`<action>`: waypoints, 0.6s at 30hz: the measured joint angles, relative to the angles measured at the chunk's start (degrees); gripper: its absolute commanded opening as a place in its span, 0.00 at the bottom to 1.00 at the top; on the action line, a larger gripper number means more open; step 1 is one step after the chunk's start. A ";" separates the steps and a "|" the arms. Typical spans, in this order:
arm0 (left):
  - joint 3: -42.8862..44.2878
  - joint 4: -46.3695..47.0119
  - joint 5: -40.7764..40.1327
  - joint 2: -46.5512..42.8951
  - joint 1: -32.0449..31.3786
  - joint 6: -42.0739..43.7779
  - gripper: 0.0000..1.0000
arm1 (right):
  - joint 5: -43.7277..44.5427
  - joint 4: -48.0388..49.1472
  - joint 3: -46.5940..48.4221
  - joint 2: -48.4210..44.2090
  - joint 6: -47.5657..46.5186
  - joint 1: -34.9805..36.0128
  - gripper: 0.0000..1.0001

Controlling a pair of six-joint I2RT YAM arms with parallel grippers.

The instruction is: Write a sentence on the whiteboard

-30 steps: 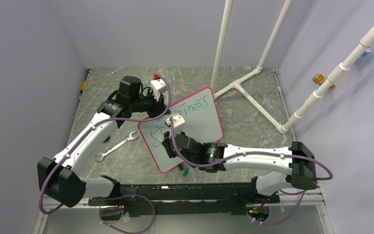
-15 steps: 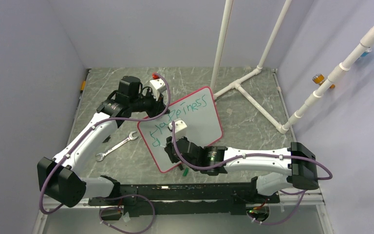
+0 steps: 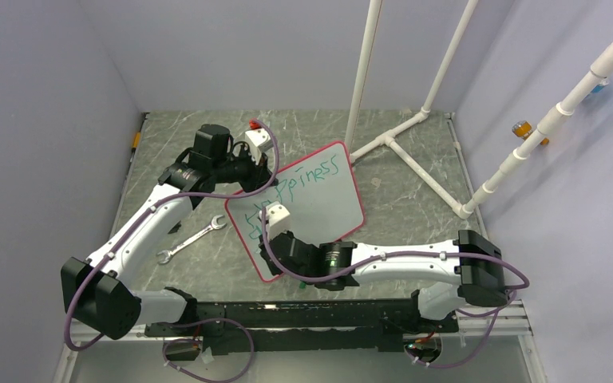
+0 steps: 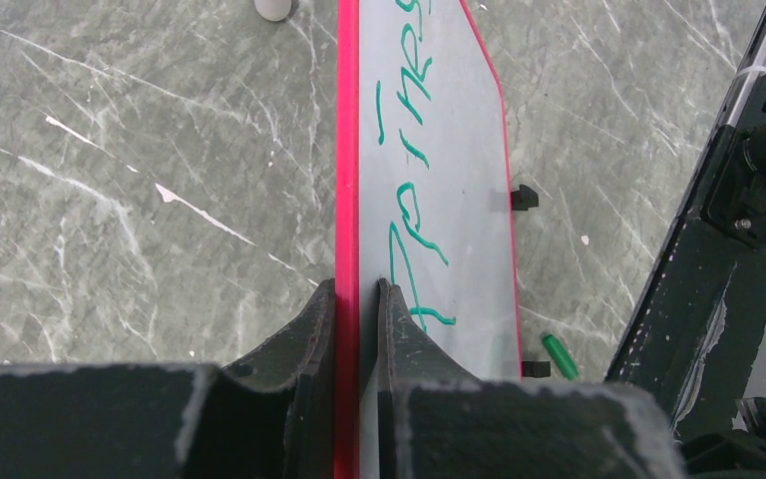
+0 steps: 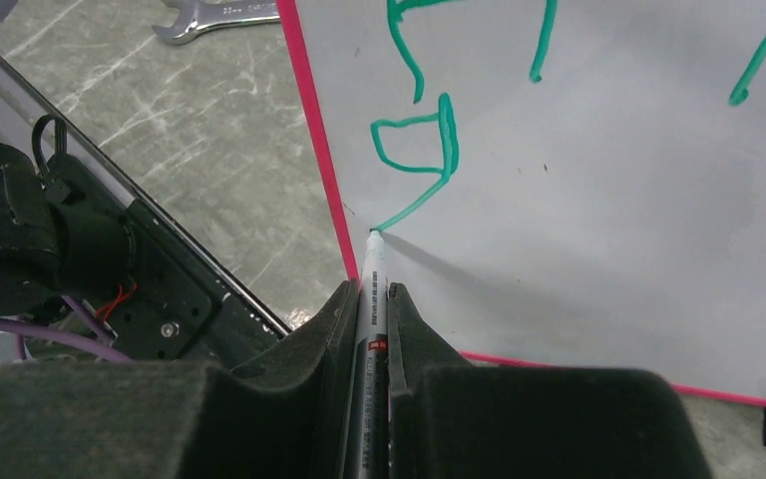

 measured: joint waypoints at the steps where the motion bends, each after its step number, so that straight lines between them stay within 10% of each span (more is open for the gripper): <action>1: 0.00 0.02 0.02 0.00 0.00 -0.02 0.00 | 0.11 -0.24 0.52 0.26 -0.17 -0.02 0.00; 18: 0.00 0.00 0.15 -0.09 -0.09 -0.28 0.00 | 1.62 -1.29 3.48 -1.90 -3.02 -0.48 0.00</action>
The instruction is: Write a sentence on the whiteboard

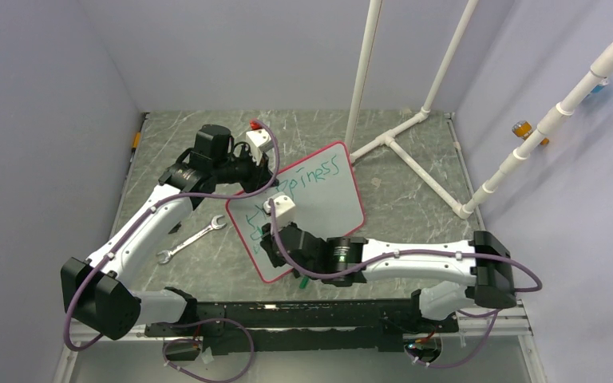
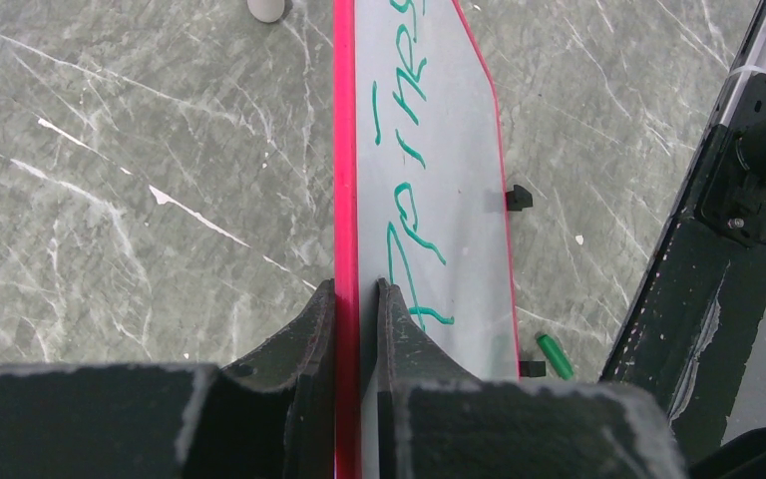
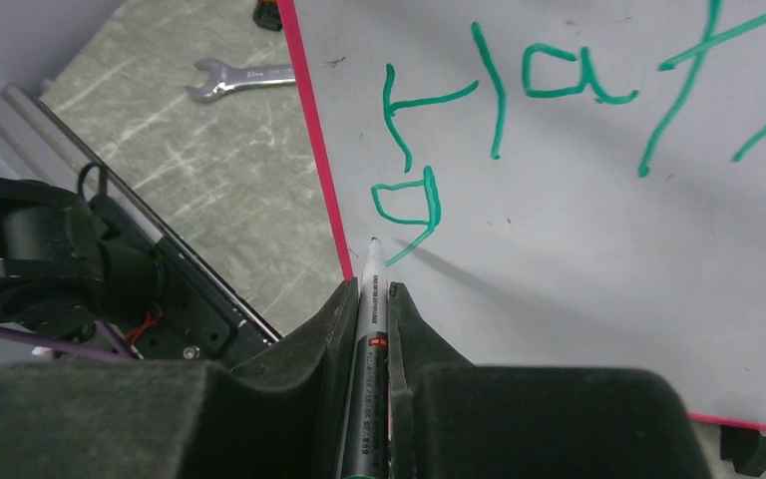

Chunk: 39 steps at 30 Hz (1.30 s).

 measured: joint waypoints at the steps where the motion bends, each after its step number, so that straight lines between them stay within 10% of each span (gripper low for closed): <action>1: 0.00 0.00 0.00 0.00 0.00 0.00 0.00 | -0.04 0.52 -0.76 -1.25 0.02 0.02 0.00; 39: 0.00 0.00 0.00 -0.02 -0.02 -0.17 0.00 | 7.41 8.37 -6.86 -6.19 -0.61 -2.05 0.00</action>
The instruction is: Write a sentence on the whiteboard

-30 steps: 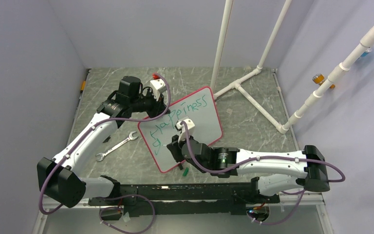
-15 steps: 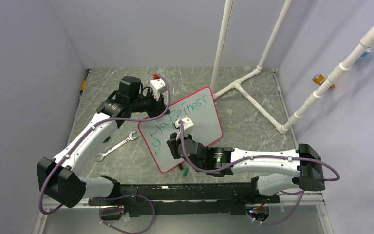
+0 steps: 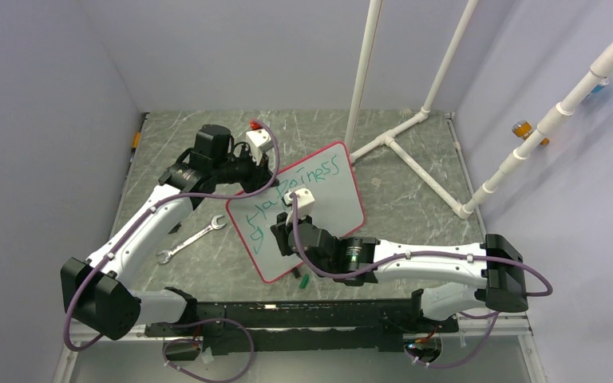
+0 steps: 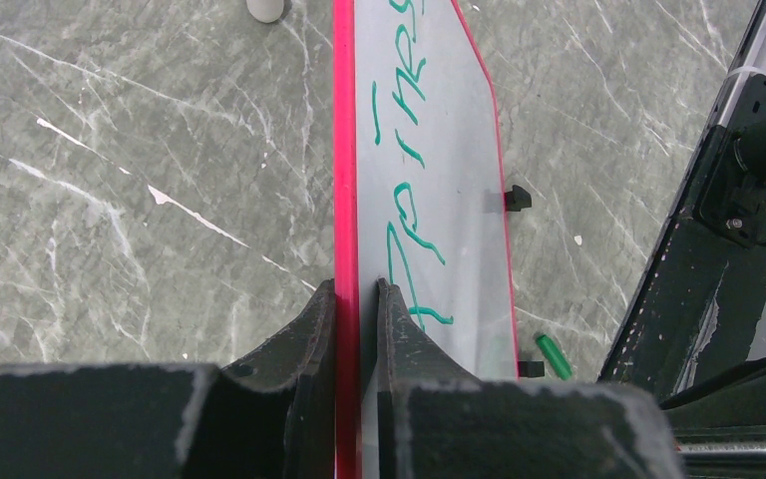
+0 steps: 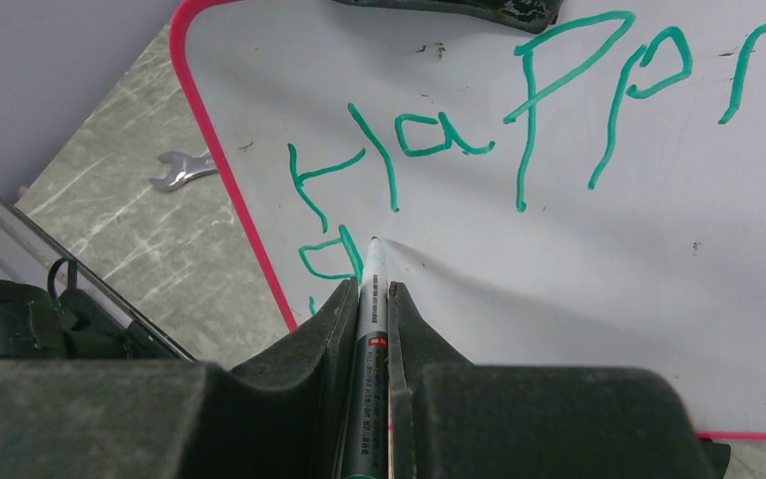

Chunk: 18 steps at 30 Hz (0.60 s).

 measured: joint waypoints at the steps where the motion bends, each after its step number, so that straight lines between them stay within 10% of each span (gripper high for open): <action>1: 0.00 0.00 0.02 0.00 0.00 0.00 0.00 | -0.07 0.02 0.00 0.09 0.00 -0.04 0.00; 18: 0.02 -0.02 -0.17 0.00 0.00 0.04 0.00 | -1.73 -0.02 -3.80 0.66 5.55 -0.28 0.00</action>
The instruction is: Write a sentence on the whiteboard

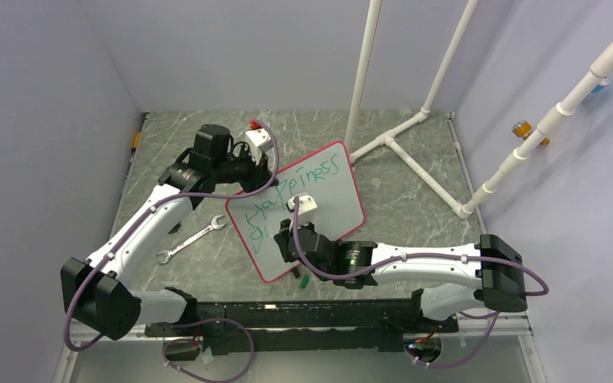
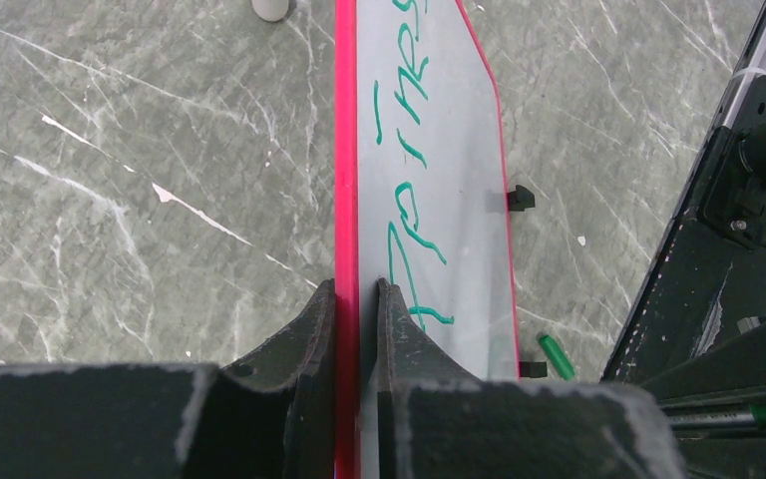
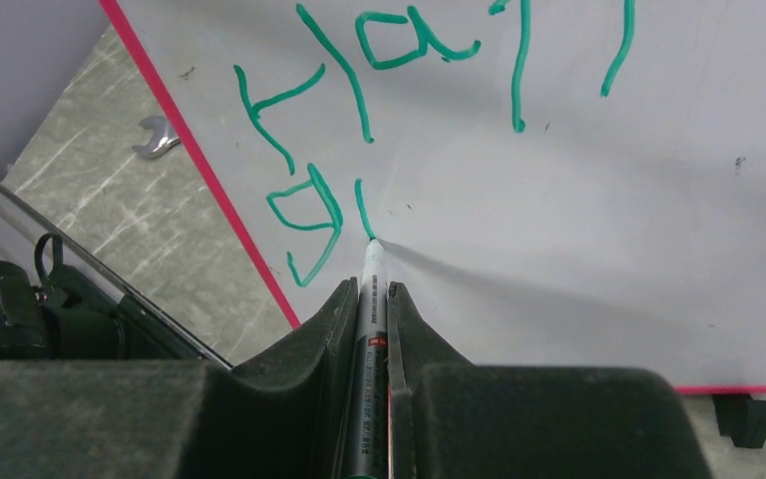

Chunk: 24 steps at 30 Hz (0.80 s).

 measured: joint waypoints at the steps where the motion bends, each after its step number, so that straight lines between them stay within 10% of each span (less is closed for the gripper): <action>1: -0.02 0.00 0.00 0.00 0.00 0.00 0.00 | -0.04 -0.02 -0.31 -0.15 0.39 0.00 0.00; 24: -0.02 0.02 0.00 0.00 0.00 0.00 0.00 | 0.02 -1.09 1.29 0.24 0.26 -0.02 0.00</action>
